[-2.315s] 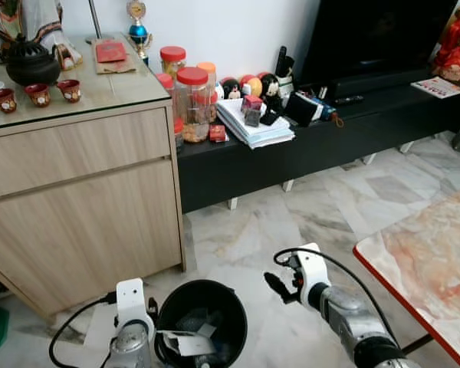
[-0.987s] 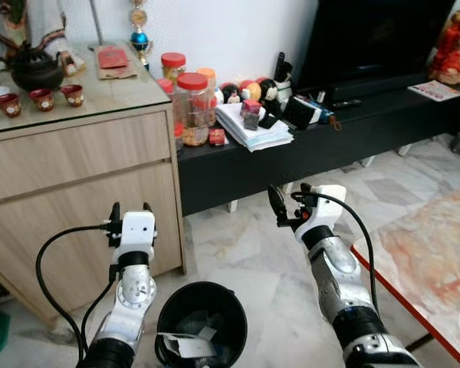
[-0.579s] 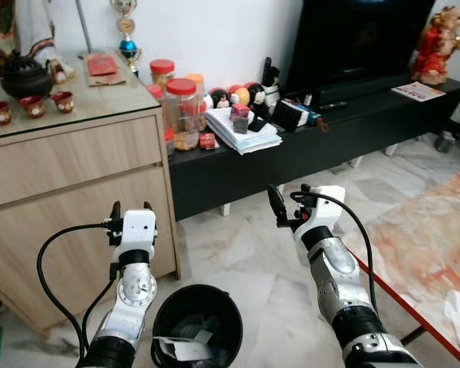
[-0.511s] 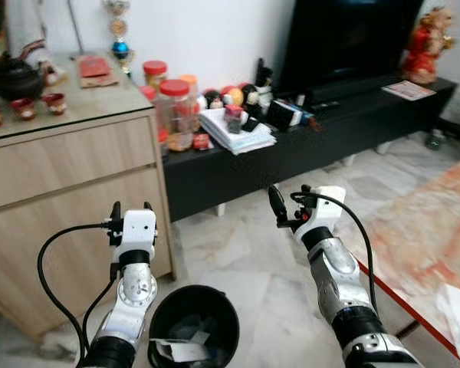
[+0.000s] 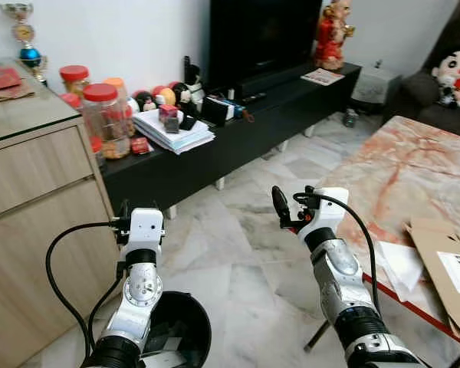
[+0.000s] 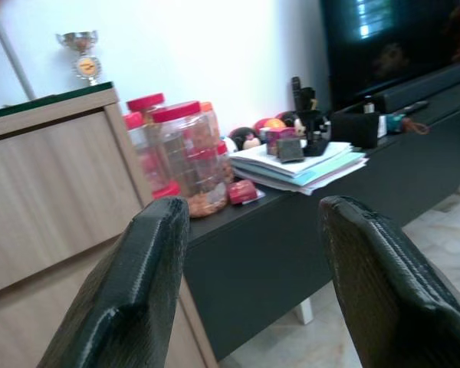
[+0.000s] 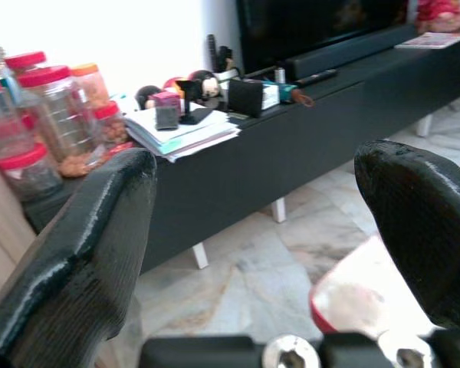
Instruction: Picking trash to rubbish bin
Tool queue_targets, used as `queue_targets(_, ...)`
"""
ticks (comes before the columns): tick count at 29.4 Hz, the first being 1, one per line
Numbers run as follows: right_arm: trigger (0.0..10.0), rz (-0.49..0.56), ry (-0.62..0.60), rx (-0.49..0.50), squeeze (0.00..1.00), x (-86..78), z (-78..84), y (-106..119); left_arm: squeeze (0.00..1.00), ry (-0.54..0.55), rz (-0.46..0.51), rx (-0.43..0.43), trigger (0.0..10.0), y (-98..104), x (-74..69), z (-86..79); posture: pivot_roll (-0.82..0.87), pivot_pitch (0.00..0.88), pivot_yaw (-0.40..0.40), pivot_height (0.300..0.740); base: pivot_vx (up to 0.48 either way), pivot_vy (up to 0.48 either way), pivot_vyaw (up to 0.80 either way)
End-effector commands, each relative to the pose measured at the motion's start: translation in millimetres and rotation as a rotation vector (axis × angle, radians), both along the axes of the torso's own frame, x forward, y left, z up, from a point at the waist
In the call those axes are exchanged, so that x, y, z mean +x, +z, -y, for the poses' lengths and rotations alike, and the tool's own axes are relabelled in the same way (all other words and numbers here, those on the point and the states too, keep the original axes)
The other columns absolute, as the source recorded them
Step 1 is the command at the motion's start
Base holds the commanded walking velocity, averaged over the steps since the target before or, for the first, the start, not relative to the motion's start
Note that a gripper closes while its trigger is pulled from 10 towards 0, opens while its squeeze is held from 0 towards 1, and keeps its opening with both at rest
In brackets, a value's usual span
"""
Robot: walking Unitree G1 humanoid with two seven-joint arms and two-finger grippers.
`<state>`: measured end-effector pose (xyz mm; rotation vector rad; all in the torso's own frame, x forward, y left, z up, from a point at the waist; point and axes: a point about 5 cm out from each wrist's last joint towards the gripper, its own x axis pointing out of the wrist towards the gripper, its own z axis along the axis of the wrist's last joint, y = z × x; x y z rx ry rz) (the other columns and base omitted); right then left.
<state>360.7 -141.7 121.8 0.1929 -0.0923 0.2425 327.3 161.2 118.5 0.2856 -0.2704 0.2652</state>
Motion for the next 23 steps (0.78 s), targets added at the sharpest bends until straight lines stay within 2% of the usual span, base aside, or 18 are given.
queue_targets(1,10.0,0.006,-0.019,0.002,0.0,0.9,4.7,1.8,0.0,0.01,0.007,-0.015,10.0,4.8,3.0,-0.8,-0.02,0.0,-0.064,0.74,0.0,0.0,-0.8)
queue_targets(4,10.0,0.008,-0.022,-0.001,0.0,1.7,6.1,3.1,0.0,0.014,-0.001,-0.013,10.0,4.5,3.9,-0.4,-0.02,0.006,-0.065,0.74,0.0,0.0,-0.8)
queue_targets(11,10.0,0.009,-0.021,-0.003,0.0,2.4,7.2,4.1,0.0,0.015,-0.003,-0.016,10.0,4.8,4.3,1.2,-0.03,0.016,-0.069,0.74,0.0,-0.255,-0.8)
queue_targets(17,10.0,0.005,-0.019,-0.006,0.0,2.1,7.2,3.3,0.0,0.02,-0.011,-0.008,10.0,4.2,4.4,0.1,-0.03,0.022,-0.07,0.74,0.0,0.0,-0.8)
queue_targets(21,10.0,0.008,-0.021,-0.007,0.0,2.3,7.4,4.0,0.0,0.022,-0.008,-0.016,10.0,4.4,4.1,0.2,-0.03,0.025,-0.072,0.74,0.0,-0.444,-0.8)
queue_targets(23,10.0,0.008,-0.022,-0.007,0.0,2.4,7.7,4.0,0.0,0.019,-0.005,-0.015,10.0,4.6,4.1,0.4,-0.03,0.025,-0.072,0.74,0.0,0.0,-0.8)
